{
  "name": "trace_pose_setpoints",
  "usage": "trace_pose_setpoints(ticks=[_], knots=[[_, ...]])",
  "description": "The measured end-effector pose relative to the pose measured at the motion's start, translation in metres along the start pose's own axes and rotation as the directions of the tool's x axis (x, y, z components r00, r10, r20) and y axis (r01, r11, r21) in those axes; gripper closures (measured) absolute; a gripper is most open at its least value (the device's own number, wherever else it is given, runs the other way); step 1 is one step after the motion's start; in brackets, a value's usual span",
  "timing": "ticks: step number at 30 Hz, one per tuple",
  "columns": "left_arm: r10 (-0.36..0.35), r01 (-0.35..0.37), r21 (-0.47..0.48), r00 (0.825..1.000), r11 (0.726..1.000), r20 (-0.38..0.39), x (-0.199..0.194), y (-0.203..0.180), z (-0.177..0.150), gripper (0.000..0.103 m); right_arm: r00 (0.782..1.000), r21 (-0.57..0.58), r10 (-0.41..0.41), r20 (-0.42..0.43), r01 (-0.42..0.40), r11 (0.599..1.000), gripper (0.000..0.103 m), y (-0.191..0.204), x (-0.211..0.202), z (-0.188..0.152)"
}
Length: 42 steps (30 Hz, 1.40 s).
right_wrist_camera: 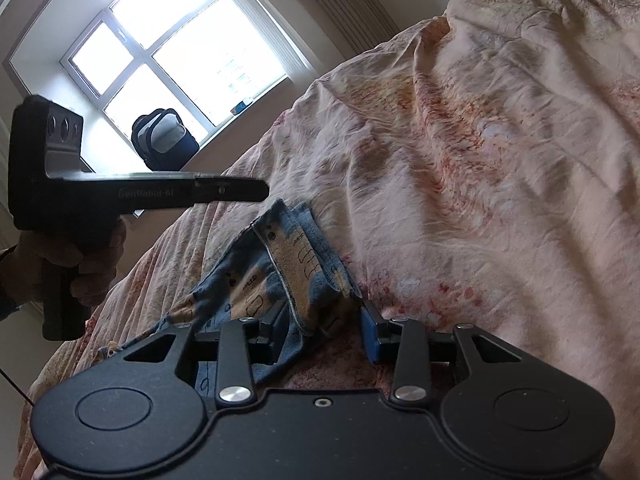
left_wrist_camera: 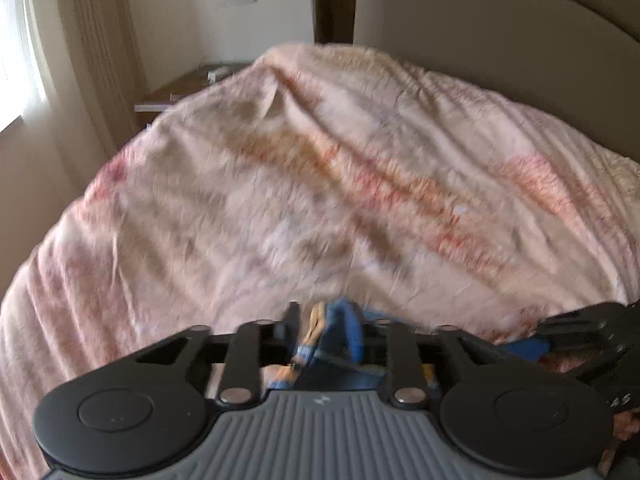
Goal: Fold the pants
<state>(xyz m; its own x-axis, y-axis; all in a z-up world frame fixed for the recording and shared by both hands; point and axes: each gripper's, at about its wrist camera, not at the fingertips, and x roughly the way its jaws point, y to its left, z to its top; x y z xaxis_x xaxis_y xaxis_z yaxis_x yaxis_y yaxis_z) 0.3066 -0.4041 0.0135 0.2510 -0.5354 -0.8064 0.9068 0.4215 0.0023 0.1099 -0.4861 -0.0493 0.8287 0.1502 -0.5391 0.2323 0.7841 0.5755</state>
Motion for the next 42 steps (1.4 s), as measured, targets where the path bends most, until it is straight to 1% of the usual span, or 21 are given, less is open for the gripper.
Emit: trace_pose_setpoints(ticks=[1,3,5,6,8,12,15,16,18,19,20,22,24,25,27,29,30,32,35,38,42], knots=[[-0.001,0.001,-0.003,1.0,1.0,-0.012,0.004,0.001,-0.002,0.054,1.0,-0.001,0.001,0.0,-0.001,1.0,0.06,0.0,0.0,0.0],[-0.003,0.003,0.001,1.0,1.0,-0.019,0.009,0.001,-0.005,0.054,1.0,-0.003,0.002,0.0,-0.002,1.0,0.06,0.001,0.0,0.0],[-0.013,0.014,0.015,1.0,1.0,-0.024,0.012,-0.003,-0.005,0.091,1.0,-0.002,0.004,0.001,-0.004,1.0,0.06,0.001,-0.001,-0.001],[0.001,0.0,0.032,1.0,0.999,-0.031,0.014,-0.006,-0.003,0.091,1.0,-0.001,0.004,0.001,-0.004,1.0,0.06,0.001,-0.001,-0.001],[-0.001,0.003,0.068,1.0,0.998,-0.027,0.014,-0.012,-0.001,0.094,1.0,-0.003,0.003,0.0,-0.003,1.0,0.06,0.002,-0.001,-0.001],[-0.037,0.037,0.047,0.999,0.998,0.002,0.008,-0.015,0.003,0.095,1.0,-0.003,0.004,0.0,-0.004,1.0,0.06,0.002,-0.001,-0.001],[-0.015,0.016,0.07,1.0,0.997,-0.014,0.015,-0.016,0.003,0.095,1.0,0.0,0.006,0.001,-0.006,1.0,0.06,0.001,-0.001,0.0],[-0.002,0.004,0.083,1.0,0.997,-0.021,0.018,-0.017,0.002,0.091,1.0,0.001,0.006,0.001,-0.006,1.0,0.06,0.001,-0.001,0.0],[0.029,-0.026,0.116,0.999,0.993,-0.03,0.019,-0.017,0.0,0.068,1.0,0.001,0.006,0.0,-0.006,1.0,0.06,0.001,-0.001,0.0],[0.047,-0.043,0.118,0.998,0.992,-0.039,0.019,-0.015,0.001,0.042,1.0,0.003,0.008,-0.001,-0.008,1.0,0.06,0.001,-0.001,-0.001],[0.057,-0.052,0.106,0.998,0.993,-0.038,0.018,-0.012,0.001,0.033,1.0,0.007,0.009,-0.001,-0.009,1.0,0.06,0.001,-0.001,0.0],[0.008,-0.006,0.057,0.999,0.998,-0.047,0.016,-0.001,0.002,0.033,1.0,0.013,0.011,-0.001,-0.011,1.0,0.06,0.0,-0.001,0.0],[-0.026,0.026,-0.004,0.996,1.0,-0.082,0.021,0.01,0.001,0.033,1.0,0.025,0.014,-0.001,-0.014,1.0,0.06,-0.002,0.0,0.001],[-0.045,0.041,-0.036,0.993,0.999,-0.109,0.025,0.015,0.0,0.034,1.0,0.036,0.017,0.0,-0.017,0.999,0.061,-0.003,0.0,0.001],[-0.086,0.074,-0.094,0.988,0.993,-0.131,0.031,0.023,-0.003,0.041,1.0,0.057,0.021,-0.002,-0.021,0.998,0.064,-0.007,0.001,0.002],[-0.154,0.128,-0.173,0.977,0.977,-0.148,0.036,0.03,-0.005,0.072,1.0,0.08,0.02,-0.006,-0.019,0.997,0.073,-0.01,0.002,0.002],[-0.168,0.136,-0.199,0.973,0.97,-0.155,0.037,0.03,-0.004,0.077,1.0,0.086,0.017,-0.008,-0.016,0.996,0.075,-0.011,0.003,0.002],[-0.145,0.111,-0.209,0.976,0.972,-0.159,0.036,0.027,-0.002,0.088,1.0,0.083,0.015,-0.013,-0.014,0.996,0.084,-0.012,0.003,0.002],[-0.116,0.078,-0.248,0.983,0.966,-0.145,0.029,0.021,0.007,0.09,1.0,0.059,0.015,0.007,-0.016,0.998,0.088,-0.007,0.0,0.002],[-0.087,0.064,-0.207,0.991,0.976,-0.105,0.018,0.009,0.016,0.091,0.998,0.012,0.001,0.066,-0.002,1.0,0.09,0.0,-0.011,0.004],[-0.084,0.074,-0.183,0.995,0.98,-0.048,0.014,-0.002,0.03,0.091,0.989,-0.027,-0.029,0.143,0.033,0.999,0.09,0.006,-0.025,0.004]])
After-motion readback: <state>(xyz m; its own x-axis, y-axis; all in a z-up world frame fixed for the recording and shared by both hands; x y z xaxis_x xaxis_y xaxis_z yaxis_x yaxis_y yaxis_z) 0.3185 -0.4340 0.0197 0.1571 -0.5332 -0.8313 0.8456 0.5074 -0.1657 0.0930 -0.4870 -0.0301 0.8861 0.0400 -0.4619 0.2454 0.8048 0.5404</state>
